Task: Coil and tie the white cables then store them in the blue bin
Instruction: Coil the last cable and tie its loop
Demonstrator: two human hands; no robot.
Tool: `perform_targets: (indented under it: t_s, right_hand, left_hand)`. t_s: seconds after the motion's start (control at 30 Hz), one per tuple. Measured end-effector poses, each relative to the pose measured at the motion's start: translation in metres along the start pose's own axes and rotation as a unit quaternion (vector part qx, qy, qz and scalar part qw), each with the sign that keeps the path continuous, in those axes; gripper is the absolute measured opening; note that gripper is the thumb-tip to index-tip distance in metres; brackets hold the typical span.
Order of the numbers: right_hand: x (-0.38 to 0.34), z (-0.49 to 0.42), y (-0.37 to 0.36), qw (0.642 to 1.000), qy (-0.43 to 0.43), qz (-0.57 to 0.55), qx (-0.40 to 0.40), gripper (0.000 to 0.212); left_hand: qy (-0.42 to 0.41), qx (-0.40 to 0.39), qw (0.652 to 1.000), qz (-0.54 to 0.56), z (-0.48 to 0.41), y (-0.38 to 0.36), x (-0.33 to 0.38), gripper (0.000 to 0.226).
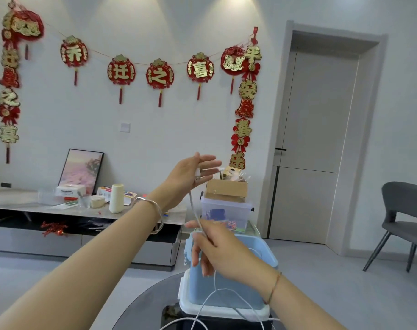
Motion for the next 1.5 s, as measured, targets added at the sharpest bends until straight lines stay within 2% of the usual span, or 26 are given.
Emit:
perform_targets:
  t_s: [0.07,0.13,0.2,0.3,0.37,0.43,0.53,0.63,0.7,0.8,0.87,0.93,1.1,1.23,1.3,1.37,1.43,1.5]
  right_hand:
    - [-0.017,0.002,0.015,0.996,0.041,0.059,0.044,0.018]
    - [-0.037,0.004,0.046,0.981,0.100,0.095,0.138,0.023]
    - [-0.047,0.004,0.077,0.966,0.132,0.075,0.209,0.021]
    - [-0.047,-0.001,0.104,0.956,0.144,0.011,0.257,0.012]
    - [-0.048,-0.002,0.112,0.953,0.145,-0.023,0.266,0.011]
    - [-0.046,-0.004,0.115,0.954,0.136,-0.056,0.261,0.011]
    - [-0.030,-0.010,0.112,0.958,0.085,-0.145,0.234,0.013]
    - [-0.020,-0.015,0.111,0.956,0.054,-0.200,0.210,0.013]
    - [-0.015,-0.019,0.109,0.952,0.046,-0.234,0.194,0.010]
    - [0.001,-0.025,0.107,0.947,0.031,-0.249,0.201,0.011]
    - [0.013,-0.025,0.100,0.957,0.018,-0.205,0.206,0.017]
    - [0.023,-0.023,0.084,0.972,0.001,-0.134,0.191,0.024]
    - [0.031,-0.017,0.032,0.991,-0.040,-0.091,0.091,0.027]
    - [0.038,0.001,-0.009,0.979,-0.107,-0.167,-0.046,0.033]
    - [0.040,0.012,-0.022,0.981,-0.118,-0.125,-0.093,0.035]
    - [0.040,0.015,-0.025,0.986,-0.112,-0.062,-0.106,0.035]
    - [0.032,0.013,-0.021,0.991,-0.095,0.007,-0.093,0.032]
    - [0.015,0.009,-0.009,0.991,-0.044,0.105,-0.064,0.029]
  left_hand:
    - [-0.017,-0.002,0.993,-0.115,0.005,0.002,-0.005,0.046]
    - [-0.011,-0.037,0.979,-0.198,0.012,-0.002,-0.012,0.046]
    - [0.012,-0.086,0.965,-0.247,0.023,-0.010,-0.019,0.045]
    - [0.027,-0.145,0.946,-0.289,0.039,-0.023,-0.022,0.045]
    - [0.042,-0.189,0.948,-0.254,0.048,-0.033,-0.021,0.045]
    - [0.108,-0.223,0.957,-0.151,0.054,-0.039,-0.028,0.047]
    - [0.182,-0.260,0.947,-0.044,0.064,-0.047,-0.036,0.053]
    - [0.189,-0.290,0.938,0.026,0.071,-0.057,-0.030,0.058]
    - [0.165,-0.277,0.943,0.081,0.067,-0.061,-0.021,0.057]
    - [0.129,-0.212,0.952,0.177,0.053,-0.058,-0.011,0.056]
    - [0.106,-0.149,0.963,0.199,0.043,-0.052,-0.011,0.051]
    - [0.078,-0.095,0.977,0.172,0.035,-0.045,-0.014,0.044]
    - [0.028,-0.029,0.994,0.104,0.027,-0.034,-0.026,0.042]
    - [0.026,0.048,0.992,0.116,0.015,-0.008,-0.036,0.044]
    - [0.016,0.096,0.993,0.072,0.009,0.011,-0.039,0.045]
    - [-0.001,0.114,0.993,-0.019,0.009,0.023,-0.040,0.044]
    - [-0.025,0.101,0.981,-0.163,0.012,0.024,-0.040,0.041]
    - [-0.054,0.060,0.950,-0.302,0.017,0.016,-0.040,0.038]
Point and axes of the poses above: each hand's wrist, its own z-axis away from the middle knuckle, its own y-axis out of the back of the hand, x = y × z, the point moved 10 cm from there along -z, towards the middle knuckle, and after that the axes turned 4 degrees about x, right-handed, at the moved point
